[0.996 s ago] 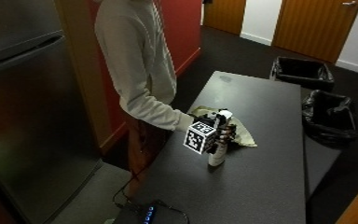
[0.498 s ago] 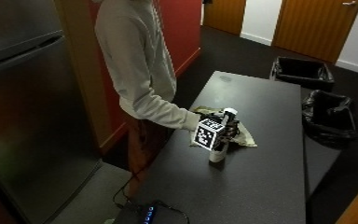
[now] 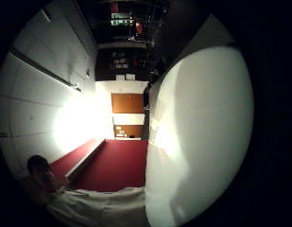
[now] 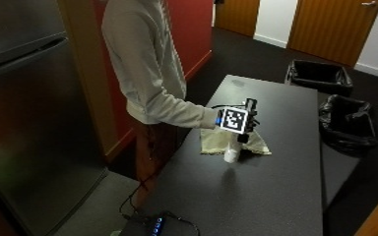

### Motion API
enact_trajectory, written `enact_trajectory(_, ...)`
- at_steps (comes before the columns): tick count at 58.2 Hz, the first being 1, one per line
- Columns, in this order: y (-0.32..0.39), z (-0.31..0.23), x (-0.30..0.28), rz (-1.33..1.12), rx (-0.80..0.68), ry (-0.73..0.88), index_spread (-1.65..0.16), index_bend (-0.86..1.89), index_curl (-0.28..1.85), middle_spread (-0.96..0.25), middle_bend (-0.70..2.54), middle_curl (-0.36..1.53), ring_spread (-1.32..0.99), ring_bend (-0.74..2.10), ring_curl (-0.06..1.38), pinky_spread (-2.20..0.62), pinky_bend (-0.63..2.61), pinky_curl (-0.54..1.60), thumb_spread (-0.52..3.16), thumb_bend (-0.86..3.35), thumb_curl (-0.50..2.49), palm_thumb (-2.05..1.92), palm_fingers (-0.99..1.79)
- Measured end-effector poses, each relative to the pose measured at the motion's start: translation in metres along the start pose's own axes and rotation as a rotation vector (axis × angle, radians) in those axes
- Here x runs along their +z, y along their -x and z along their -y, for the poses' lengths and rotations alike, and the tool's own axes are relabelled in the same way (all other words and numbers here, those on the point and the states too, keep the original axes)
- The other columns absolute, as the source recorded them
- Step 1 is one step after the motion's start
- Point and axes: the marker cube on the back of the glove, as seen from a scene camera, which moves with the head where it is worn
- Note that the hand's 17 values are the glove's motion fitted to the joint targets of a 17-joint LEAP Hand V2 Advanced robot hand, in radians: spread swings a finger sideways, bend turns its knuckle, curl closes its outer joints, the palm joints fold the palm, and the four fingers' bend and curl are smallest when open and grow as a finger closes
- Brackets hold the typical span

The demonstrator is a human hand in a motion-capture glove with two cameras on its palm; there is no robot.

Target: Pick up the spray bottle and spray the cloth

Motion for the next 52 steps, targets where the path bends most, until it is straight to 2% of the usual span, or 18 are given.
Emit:
enact_trajectory(2, 0.018, -0.001, -0.002, 0.032, -0.019, 0.042, -0.24, 0.22, 0.53, -0.21, 0.49, 0.52, -0.24, 0.48, 0.45, -0.27, 0.25, 0.36, 0.04, -0.03, 0.71, 1.11, 1.30)
enact_trajectory(6, 0.038, 0.022, 0.001, -0.034, -0.046, -0.059, -0.24, 0.23, 0.54, -0.21, 0.50, 0.52, -0.25, 0.49, 0.46, -0.28, 0.26, 0.36, 0.01, -0.03, 0.72, 1.11, 1.30)
enact_trajectory(9, 0.040, 0.032, 0.007, -0.186, -0.066, -0.071, -0.24, 0.23, 0.54, -0.21, 0.50, 0.52, -0.25, 0.49, 0.46, -0.28, 0.26, 0.37, -0.01, -0.03, 0.72, 1.11, 1.31)
enact_trajectory(18, 0.074, 0.041, 0.004, -0.583, -0.146, 0.035, -0.24, 0.24, 0.56, -0.20, 0.51, 0.53, -0.25, 0.50, 0.47, -0.29, 0.27, 0.38, -0.06, -0.03, 0.72, 1.10, 1.30)
enact_trajectory(35, 0.137, 0.030, 0.017, -1.103, -0.240, 0.167, -0.24, 0.25, 0.57, -0.19, 0.53, 0.53, -0.24, 0.51, 0.48, -0.29, 0.29, 0.39, -0.12, -0.03, 0.73, 1.11, 1.31)
enact_trajectory(41, 0.148, 0.025, 0.027, -1.291, -0.136, 0.120, -0.24, 0.25, 0.57, -0.19, 0.53, 0.53, -0.24, 0.51, 0.48, -0.29, 0.29, 0.39, -0.13, -0.03, 0.72, 1.11, 1.30)
enact_trajectory(45, 0.154, 0.019, 0.044, -1.351, -0.124, 0.137, -0.24, 0.25, 0.58, -0.19, 0.53, 0.53, -0.24, 0.52, 0.49, -0.29, 0.29, 0.39, -0.14, -0.03, 0.72, 1.11, 1.31)
enact_trajectory(49, 0.154, 0.009, 0.055, -1.441, -0.229, 0.226, -0.24, 0.25, 0.58, -0.19, 0.54, 0.53, -0.24, 0.52, 0.49, -0.29, 0.29, 0.39, -0.14, -0.03, 0.72, 1.11, 1.30)
enact_trajectory(52, 0.153, 0.003, 0.061, -1.495, -0.249, 0.249, -0.24, 0.25, 0.58, -0.19, 0.54, 0.53, -0.24, 0.52, 0.49, -0.29, 0.29, 0.39, -0.14, -0.03, 0.72, 1.11, 1.30)
